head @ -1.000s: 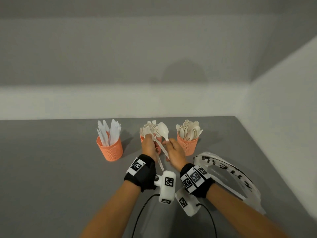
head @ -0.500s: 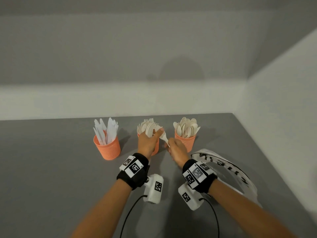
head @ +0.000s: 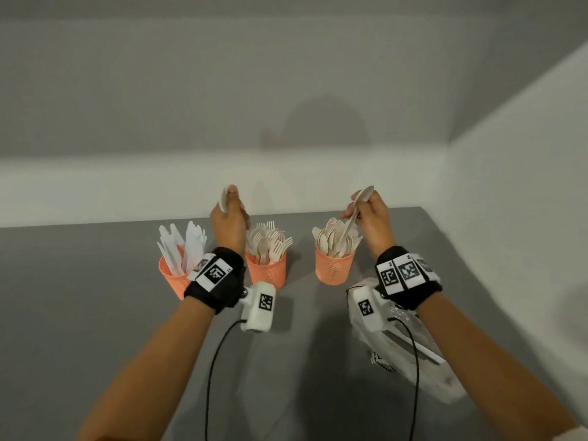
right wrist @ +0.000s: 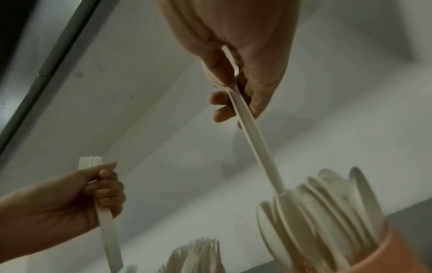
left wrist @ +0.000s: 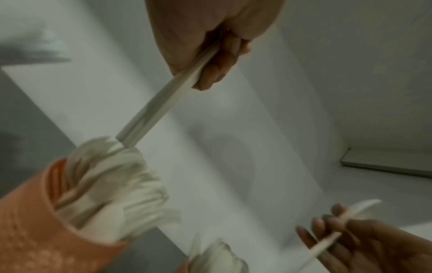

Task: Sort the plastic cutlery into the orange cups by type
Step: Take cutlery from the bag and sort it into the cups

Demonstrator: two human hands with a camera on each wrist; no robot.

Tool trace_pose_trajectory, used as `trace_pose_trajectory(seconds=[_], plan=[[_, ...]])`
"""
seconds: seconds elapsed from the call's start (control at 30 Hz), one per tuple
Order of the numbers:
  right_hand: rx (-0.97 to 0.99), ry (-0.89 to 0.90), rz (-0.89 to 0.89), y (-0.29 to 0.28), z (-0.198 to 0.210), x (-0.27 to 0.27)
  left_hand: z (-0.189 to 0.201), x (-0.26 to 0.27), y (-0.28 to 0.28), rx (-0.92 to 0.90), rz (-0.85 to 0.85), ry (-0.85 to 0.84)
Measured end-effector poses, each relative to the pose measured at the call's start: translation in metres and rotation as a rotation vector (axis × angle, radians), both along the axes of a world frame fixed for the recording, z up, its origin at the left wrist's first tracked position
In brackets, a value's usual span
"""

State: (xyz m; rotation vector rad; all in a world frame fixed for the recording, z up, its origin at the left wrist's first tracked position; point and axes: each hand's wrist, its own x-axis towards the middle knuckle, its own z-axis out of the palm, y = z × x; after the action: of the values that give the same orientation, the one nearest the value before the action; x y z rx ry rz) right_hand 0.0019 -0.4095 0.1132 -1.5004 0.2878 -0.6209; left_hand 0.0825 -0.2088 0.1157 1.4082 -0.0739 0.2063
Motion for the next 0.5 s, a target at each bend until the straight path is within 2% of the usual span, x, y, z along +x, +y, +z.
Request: trace_pose_trajectory(seconds=[0.1,0.33,0.43,0.5], plan=[[-0.049,-0.004,-0.013,-0.008,-0.004,0.005,-0.002,0.017,0.002,-0.028,0.046,-0.032],[-0.117,0.111,-0.027,-0.011,-0.035,0.014,-0.040,0.026,-0.002,0.089,0.076,-0.010],[-0.266,0.209,-0.048,-0.011,-0.044,0.017,-0.054,0.031,-0.003,0.150,0.089,0.017],[-0.458,0.328,-0.057,-0.014,-0.050,0.021,-0.063,0.033,-0.003,0.289,0.086,-0.009]])
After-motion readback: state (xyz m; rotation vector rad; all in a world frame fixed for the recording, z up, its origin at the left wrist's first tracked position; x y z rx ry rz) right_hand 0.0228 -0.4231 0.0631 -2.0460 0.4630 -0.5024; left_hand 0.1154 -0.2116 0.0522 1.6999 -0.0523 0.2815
